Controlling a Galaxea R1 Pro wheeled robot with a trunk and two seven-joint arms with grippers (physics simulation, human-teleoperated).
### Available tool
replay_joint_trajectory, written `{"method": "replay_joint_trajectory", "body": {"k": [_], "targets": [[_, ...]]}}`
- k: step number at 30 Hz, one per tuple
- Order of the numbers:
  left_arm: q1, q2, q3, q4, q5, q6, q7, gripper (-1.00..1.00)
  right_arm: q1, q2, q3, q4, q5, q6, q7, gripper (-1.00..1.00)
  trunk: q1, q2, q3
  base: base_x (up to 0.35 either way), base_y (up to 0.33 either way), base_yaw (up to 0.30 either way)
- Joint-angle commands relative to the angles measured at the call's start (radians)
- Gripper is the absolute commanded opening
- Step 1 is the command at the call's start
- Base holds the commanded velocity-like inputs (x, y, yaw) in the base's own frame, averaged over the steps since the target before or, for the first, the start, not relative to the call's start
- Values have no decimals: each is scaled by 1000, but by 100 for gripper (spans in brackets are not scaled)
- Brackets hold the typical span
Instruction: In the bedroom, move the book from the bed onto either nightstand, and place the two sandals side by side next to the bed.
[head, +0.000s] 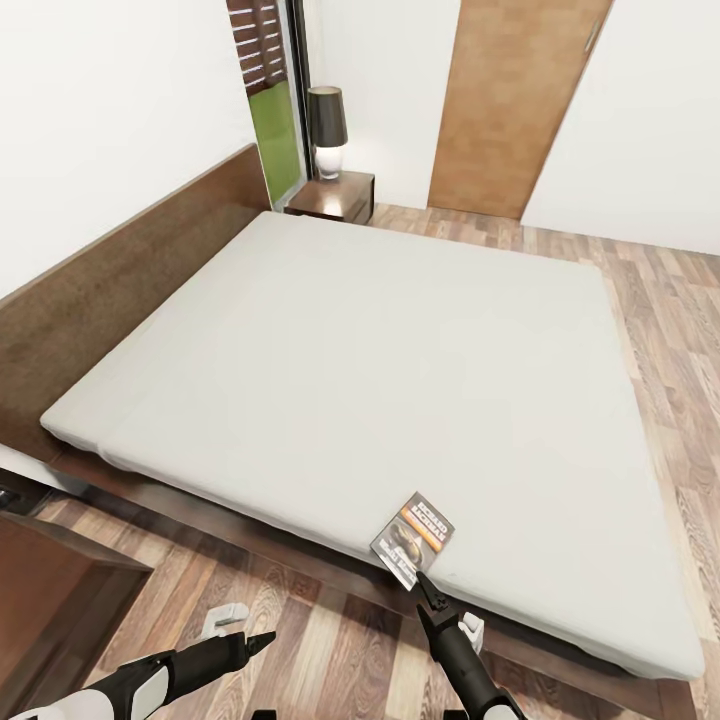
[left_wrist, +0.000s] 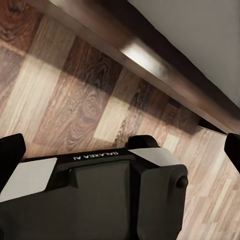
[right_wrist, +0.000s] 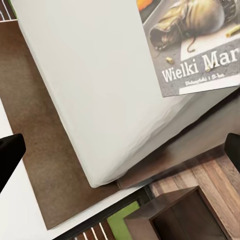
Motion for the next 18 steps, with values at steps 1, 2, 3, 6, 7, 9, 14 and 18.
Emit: {"method": "replay_joint_trajectory", "body": {"k": [1, 2, 3, 6, 7, 9, 14, 18], "targets": [[0, 1, -8, -1, 10, 2, -3, 100, 0, 0, -2, 0, -9, 10, 2, 100, 4, -8, -4, 0, 0, 0], [0, 1, -8, -1, 10, 2, -3, 100, 0, 0, -2, 0, -9, 10, 2, 100, 8, -15, -7, 0, 0, 0], [0, 1, -8, -1, 10, 2, -3, 100, 0, 0, -2, 0, -9, 11, 2, 100, 12, -22, -10, 0, 0, 0], [0, 1, -8, -1, 10, 2, -3, 100, 0, 0, -2, 0, -9, 11, 4, 100, 16, -29, -13, 0, 0, 0], [0, 1, -8, -1, 10, 2, -3, 100, 0, 0, -2, 0, -9, 12, 5, 100, 16, -29, -13, 0, 0, 0], [0, 1, -8, -1, 10, 2, -3, 100, 0, 0, -2, 0, -9, 13, 7, 100, 16, -29, -13, 0, 0, 0], [0, 1, -8, -1, 10, 2, -4, 100, 1, 0, -2, 0, -8, 20, 14, 100, 16, -29, -13, 0, 0, 0], [0, 1, -8, -1, 10, 3, -4, 100, 1, 0, -3, 0, -8, 23, 17, 100, 16, -29, -13, 0, 0, 0]]}}
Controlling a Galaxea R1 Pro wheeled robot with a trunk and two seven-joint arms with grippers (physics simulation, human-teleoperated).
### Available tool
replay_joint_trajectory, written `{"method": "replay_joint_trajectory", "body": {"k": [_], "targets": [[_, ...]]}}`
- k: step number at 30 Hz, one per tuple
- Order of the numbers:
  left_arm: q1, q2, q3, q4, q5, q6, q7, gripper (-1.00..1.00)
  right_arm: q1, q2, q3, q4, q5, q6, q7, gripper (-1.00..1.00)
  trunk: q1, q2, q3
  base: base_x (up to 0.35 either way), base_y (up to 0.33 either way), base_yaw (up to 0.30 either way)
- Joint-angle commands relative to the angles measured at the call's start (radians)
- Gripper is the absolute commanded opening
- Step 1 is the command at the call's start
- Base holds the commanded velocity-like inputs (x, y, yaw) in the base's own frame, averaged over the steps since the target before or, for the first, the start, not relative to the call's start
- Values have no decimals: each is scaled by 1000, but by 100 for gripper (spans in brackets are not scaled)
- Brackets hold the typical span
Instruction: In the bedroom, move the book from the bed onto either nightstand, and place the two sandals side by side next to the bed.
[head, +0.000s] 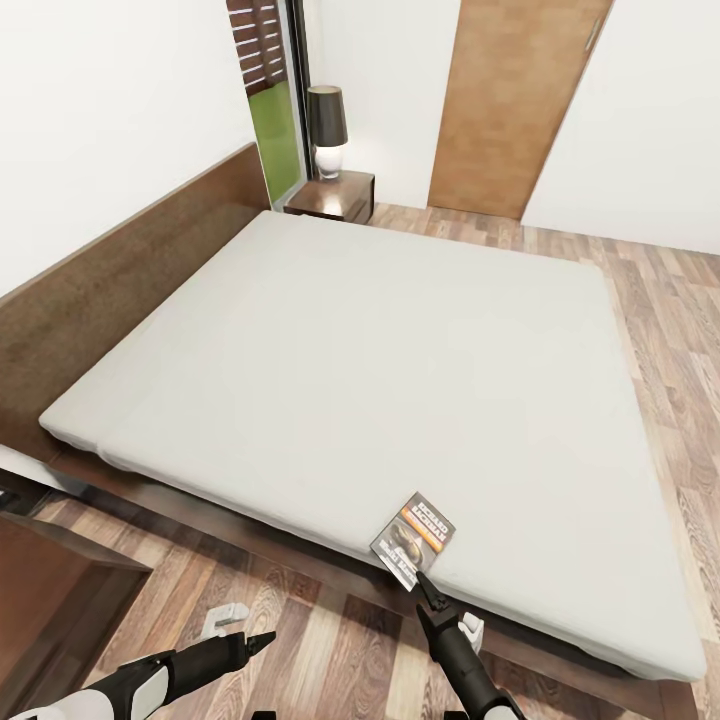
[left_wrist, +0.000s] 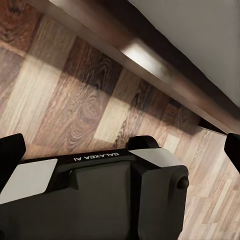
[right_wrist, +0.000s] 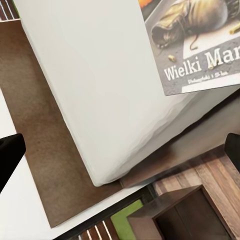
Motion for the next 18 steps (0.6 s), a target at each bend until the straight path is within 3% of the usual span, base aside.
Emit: {"method": "replay_joint_trajectory", "body": {"k": [1, 4, 9, 18], "targets": [[0, 0, -8, -1, 10, 3, -3, 100, 0, 0, -1, 0, -9, 11, 3, 100, 0, -1, -1, 0, 0, 0], [0, 0, -8, -1, 10, 3, -3, 100, 1, 0, -1, 0, -9, 12, 16, 100, 0, -1, -1, 0, 0, 0], [0, 0, -8, -1, 10, 3, -3, 100, 1, 0, -1, 0, -8, 16, 112, 100, 0, -1, -1, 0, 0, 0], [0, 0, -8, -1, 10, 2, -3, 100, 1, -1, 39, 0, -7, 16, 134, 100, 0, -1, -1, 0, 0, 0]]}}
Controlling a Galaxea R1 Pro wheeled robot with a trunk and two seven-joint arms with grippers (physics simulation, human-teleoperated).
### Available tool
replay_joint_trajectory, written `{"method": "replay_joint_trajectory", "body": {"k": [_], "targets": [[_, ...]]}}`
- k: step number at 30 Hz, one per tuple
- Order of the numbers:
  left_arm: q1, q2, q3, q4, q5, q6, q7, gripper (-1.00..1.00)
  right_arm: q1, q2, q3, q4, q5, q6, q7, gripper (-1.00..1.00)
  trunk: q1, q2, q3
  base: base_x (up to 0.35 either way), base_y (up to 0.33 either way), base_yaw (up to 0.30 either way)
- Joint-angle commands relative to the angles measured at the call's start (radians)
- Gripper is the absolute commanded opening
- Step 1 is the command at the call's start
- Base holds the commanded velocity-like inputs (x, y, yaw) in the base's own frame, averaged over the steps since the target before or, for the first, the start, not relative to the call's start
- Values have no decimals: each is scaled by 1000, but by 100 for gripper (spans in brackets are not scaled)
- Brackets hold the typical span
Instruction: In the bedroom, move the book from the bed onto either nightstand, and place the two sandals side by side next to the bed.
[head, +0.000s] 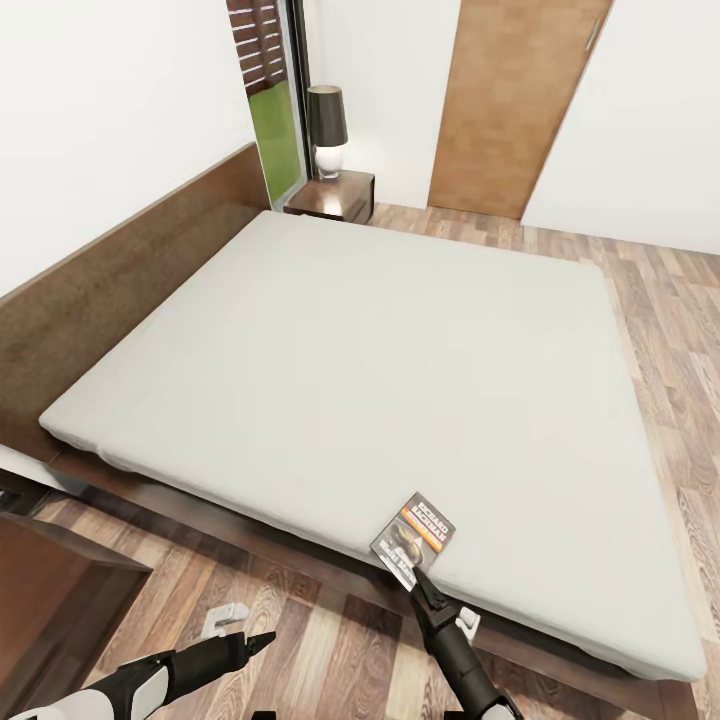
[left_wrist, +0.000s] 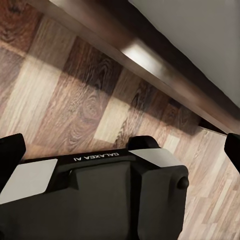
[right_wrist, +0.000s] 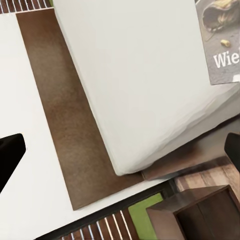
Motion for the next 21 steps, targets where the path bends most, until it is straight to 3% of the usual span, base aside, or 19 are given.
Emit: {"method": "replay_joint_trajectory", "body": {"k": [1, 9, 16, 21], "targets": [[0, 1, -8, -1, 10, 3, -3, 100, 0, 0, 0, 0, -7, 10, 3, 100, 4, -8, -4, 0, 0, 0], [0, 0, -8, -1, 10, 3, -4, 100, 0, 0, 2, 0, -7, 10, 2, 100, 35, -64, -29, 0, 0, 0], [0, 0, -8, -1, 10, 3, -4, 100, 0, 0, 2, 0, -7, 9, 2, 100, 35, -64, -29, 0, 0, 0], [0, 0, -8, -1, 10, 3, -5, 100, 0, 0, 2, 0, -7, 9, 1, 100, 50, -92, -41, 0, 0, 0]]}}
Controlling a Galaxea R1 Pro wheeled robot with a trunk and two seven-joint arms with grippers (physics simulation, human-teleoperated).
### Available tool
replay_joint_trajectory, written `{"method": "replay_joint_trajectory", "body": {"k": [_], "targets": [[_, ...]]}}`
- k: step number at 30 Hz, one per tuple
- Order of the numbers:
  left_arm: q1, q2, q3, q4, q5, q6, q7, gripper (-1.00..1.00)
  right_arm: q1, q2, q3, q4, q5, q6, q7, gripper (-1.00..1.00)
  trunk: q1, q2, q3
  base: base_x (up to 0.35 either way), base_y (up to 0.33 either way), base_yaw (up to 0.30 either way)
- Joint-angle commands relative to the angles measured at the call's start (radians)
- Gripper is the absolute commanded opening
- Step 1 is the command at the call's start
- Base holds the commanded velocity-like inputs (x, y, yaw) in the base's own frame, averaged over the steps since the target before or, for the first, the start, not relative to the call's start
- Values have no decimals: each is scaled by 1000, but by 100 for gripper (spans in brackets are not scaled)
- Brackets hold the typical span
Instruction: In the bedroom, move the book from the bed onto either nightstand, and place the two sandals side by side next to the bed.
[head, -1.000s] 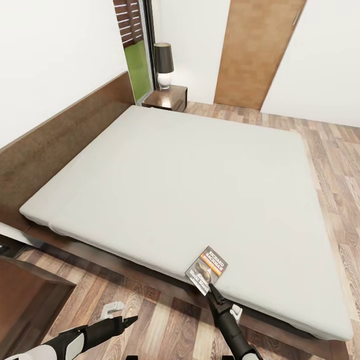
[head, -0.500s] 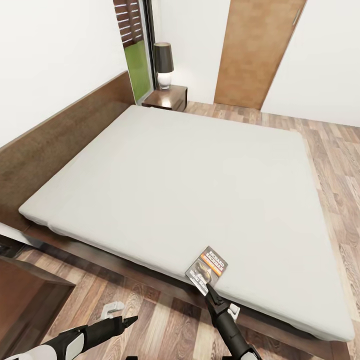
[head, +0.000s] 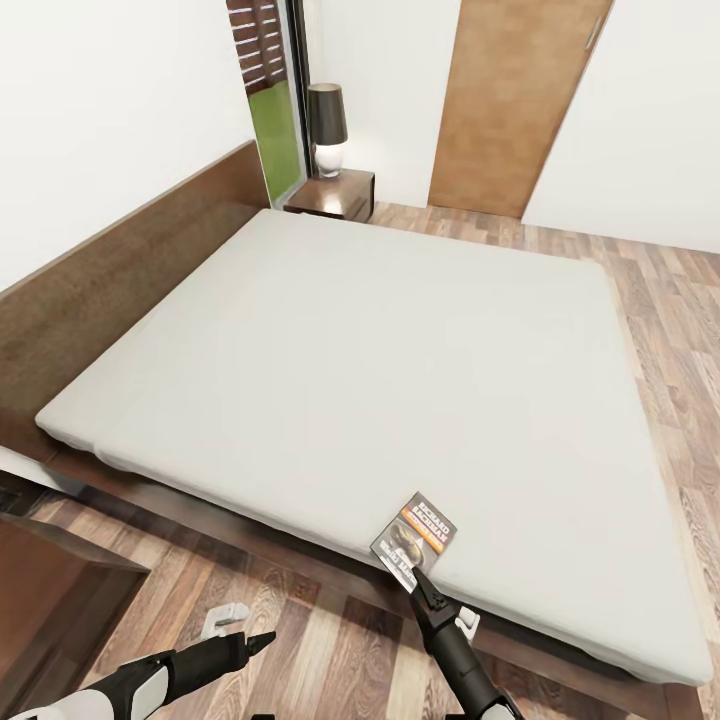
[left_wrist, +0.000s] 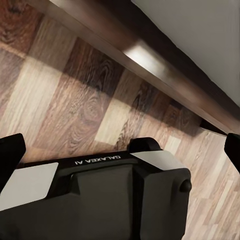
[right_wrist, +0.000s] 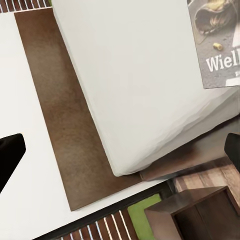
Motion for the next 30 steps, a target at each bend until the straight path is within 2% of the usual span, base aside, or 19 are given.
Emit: {"method": "replay_joint_trajectory", "body": {"k": [1, 17, 23, 30], "targets": [[0, 1, -8, -1, 10, 2, -2, 100, 0, 0, -2, 0, -7, 10, 2, 100, 0, -1, -1, 0, 0, 0], [0, 0, -8, -1, 9, 2, -6, 100, 0, 0, -2, 0, -7, 10, 2, 100, 0, -1, -1, -8, -4, 0], [0, -18, -9, -2, 7, 2, -4, 100, 0, 0, -2, 0, -7, 10, 2, 100, 0, -1, -1, -108, -60, 0], [0, -22, -10, -2, 7, 2, -1, 100, 0, 0, -2, 0, -7, 10, 1, 100, 0, -1, -1, -15, -8, 0]]}}
